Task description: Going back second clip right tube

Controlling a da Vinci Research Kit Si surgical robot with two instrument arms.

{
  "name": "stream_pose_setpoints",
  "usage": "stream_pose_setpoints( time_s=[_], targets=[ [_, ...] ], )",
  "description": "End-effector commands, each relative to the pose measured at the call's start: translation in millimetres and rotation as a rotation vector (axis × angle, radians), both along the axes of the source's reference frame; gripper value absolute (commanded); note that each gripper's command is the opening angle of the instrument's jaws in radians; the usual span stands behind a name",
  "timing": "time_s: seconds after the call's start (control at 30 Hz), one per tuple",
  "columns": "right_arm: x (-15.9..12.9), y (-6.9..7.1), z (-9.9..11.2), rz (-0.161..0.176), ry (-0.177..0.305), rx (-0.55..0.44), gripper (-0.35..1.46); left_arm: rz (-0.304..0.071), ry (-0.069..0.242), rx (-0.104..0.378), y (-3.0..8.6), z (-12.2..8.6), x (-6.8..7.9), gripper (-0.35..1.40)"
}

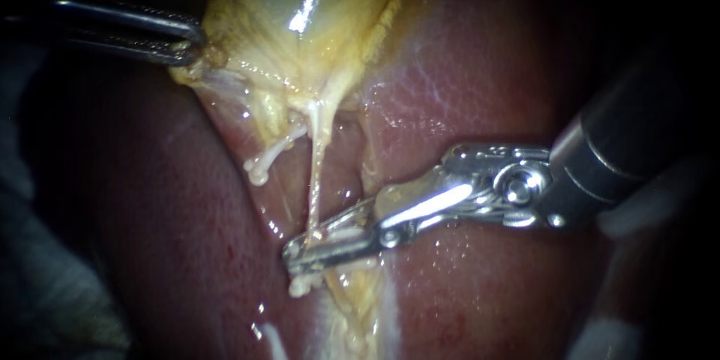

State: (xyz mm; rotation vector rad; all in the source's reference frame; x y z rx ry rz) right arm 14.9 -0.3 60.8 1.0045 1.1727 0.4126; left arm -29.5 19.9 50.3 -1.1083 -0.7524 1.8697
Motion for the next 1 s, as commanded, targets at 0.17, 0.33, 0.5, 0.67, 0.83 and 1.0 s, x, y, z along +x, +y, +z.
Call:
stream_pose_setpoints(
  time_s=[0.17, 0.33, 0.5, 0.67, 0.83, 1.0],
  targets=[
    [0.1, 0.1, 0.5, 0.009, 0.002, -0.02, 0.14, 0.001, -0.001, 0.0, 0.0, 0.0, 0.1, -0.35],
    [0.2, 0.2, 2.2, 0.054, -0.021, -0.045, 0.41, 0.001, -0.001, 0.0, 0.0, 0.0, 0.1, -0.35],
    [-0.3, 1.2, 3.8, 0.106, -0.048, -0.059, 0.46, 0.001, -0.001, 0.0, 0.0, 0.0, 0.2, -0.35],
    [-0.9, 1.9, 4.5, 0.128, -0.087, -0.07, 0.48, 0.001, -0.001, 0.0, -0.1, 0.0, 0.2, -0.35],
    [-1.5, 1.5, 4.2, 0.123, -0.101, -0.075, 0.5, 0.002, -0.001, 0.0, -0.1, 0.0, 0.3, -0.35],
    [-1.8, 0.3, 2.8, 0.096, -0.059, -0.082, 0.5, 0.002, -0.002, 0.0, -0.1, 0.0, 0.4, -0.35]
  ],
)
